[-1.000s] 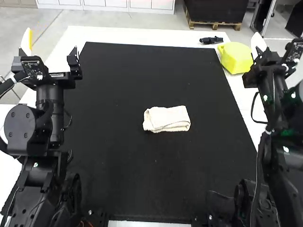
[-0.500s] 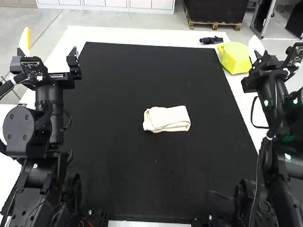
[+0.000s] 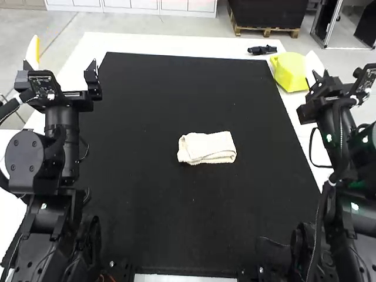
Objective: Fold the towel.
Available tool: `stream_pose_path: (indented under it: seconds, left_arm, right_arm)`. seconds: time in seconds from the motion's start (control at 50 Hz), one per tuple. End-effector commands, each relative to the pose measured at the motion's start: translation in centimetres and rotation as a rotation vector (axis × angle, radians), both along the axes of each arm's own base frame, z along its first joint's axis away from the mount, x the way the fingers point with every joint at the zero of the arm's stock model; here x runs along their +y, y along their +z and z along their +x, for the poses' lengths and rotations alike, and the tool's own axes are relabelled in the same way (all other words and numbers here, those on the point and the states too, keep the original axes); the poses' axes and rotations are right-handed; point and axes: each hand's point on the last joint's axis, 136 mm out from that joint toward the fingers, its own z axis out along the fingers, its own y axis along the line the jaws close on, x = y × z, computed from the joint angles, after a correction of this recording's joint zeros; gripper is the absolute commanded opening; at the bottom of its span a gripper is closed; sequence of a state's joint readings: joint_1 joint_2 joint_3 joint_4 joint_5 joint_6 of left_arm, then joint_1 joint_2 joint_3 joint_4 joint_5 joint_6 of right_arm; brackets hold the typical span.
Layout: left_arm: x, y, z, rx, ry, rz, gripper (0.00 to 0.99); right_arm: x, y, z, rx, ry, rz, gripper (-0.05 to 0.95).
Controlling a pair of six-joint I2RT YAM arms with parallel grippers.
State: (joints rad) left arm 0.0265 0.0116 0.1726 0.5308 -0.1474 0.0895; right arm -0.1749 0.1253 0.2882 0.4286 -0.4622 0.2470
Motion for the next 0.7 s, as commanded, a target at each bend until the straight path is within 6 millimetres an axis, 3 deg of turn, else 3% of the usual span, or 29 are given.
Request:
stream_pose_path:
  seconds: [0.0, 0.22, 0.34, 0.52, 0.6, 0.68]
  left_arm:
    - [-0.4, 1.1, -0.9, -0.035, -0.007, 0.028, 0.957]
    - [-1.1, -0.8, 0.4, 0.014, -0.049, 0.042, 0.957]
    - [-1.5, -0.6, 0.3, 0.0, -0.094, 0.012, 0.959]
    - [-1.9, -0.4, 0.2, -0.019, -0.156, -0.028, 0.959]
    - [-2.1, -0.5, 0.3, -0.017, -0.175, -0.029, 0.959]
    - [-2.2, -0.6, 0.3, -0.018, -0.188, -0.035, 0.959]
  right_arm:
    - [0.7, 1.1, -1.5, -0.079, 0.026, -0.033, -0.02]
    - [1.1, 2.0, -3.0, -0.155, 0.049, -0.021, -0.01]
    - [1.6, 2.2, -4.1, -0.194, 0.066, -0.05, -0.01]
    - [1.7, 2.2, -4.2, -0.214, 0.052, -0.081, -0.01]
    - [1.9, 2.2, -4.3, -0.219, 0.062, -0.089, 0.09]
    - [2.1, 1.9, -4.3, -0.227, 0.068, -0.103, 0.09]
